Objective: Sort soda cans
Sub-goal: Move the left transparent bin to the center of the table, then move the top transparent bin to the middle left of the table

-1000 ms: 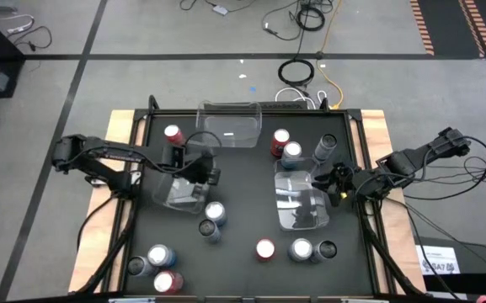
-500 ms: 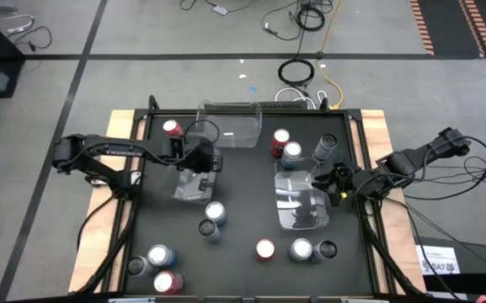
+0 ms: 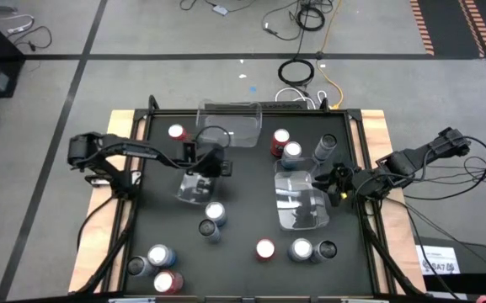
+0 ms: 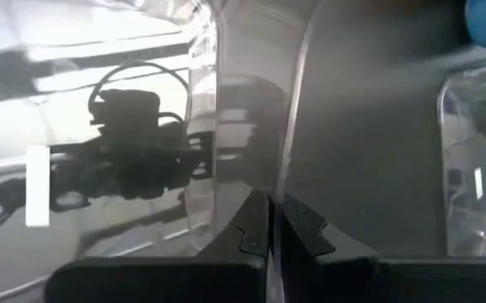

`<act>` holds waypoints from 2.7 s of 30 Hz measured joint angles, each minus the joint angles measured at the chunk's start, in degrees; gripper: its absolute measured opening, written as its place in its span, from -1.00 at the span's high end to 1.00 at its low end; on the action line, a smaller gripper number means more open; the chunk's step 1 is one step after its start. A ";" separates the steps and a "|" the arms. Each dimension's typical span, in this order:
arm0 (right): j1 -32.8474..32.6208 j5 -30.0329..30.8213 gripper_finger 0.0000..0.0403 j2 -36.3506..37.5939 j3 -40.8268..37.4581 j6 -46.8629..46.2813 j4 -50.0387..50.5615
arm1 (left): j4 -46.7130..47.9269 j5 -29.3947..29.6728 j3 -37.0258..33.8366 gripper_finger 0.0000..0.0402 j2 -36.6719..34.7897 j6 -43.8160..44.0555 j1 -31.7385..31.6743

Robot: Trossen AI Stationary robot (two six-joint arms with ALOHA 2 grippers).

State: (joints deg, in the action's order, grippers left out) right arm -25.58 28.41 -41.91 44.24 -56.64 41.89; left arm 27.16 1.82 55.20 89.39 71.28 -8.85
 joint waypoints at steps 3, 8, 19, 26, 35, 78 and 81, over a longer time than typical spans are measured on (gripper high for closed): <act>-0.02 -0.01 0.32 0.00 -0.01 0.22 0.00 | -0.05 -0.04 3.08 0.94 2.31 -1.09 -0.96; -0.01 -0.25 0.32 0.00 -0.01 0.35 0.00 | 0.04 -0.25 8.42 0.94 5.66 -3.54 -3.33; 0.00 -1.67 0.32 0.00 -0.01 1.55 0.16 | 5.44 0.31 20.07 0.94 12.77 -1.82 -3.57; 0.00 -1.78 0.32 0.00 -0.01 3.35 0.31 | 6.24 0.64 26.74 0.94 18.36 0.96 -0.20; 0.00 -2.31 0.32 0.02 -0.01 4.89 0.31 | 6.24 1.36 33.38 0.94 23.58 4.55 1.62; 0.00 -4.29 0.32 0.02 -0.01 5.26 -1.01 | 3.73 6.81 35.24 0.42 14.10 -18.86 3.02; 0.00 -4.20 0.32 0.00 -0.01 4.83 -1.10 | 8.42 7.86 35.26 0.42 11.15 -27.62 2.41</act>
State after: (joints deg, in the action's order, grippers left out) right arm -25.58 24.22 -41.91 44.23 -51.81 40.79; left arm 35.59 9.67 90.45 100.54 43.66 -6.45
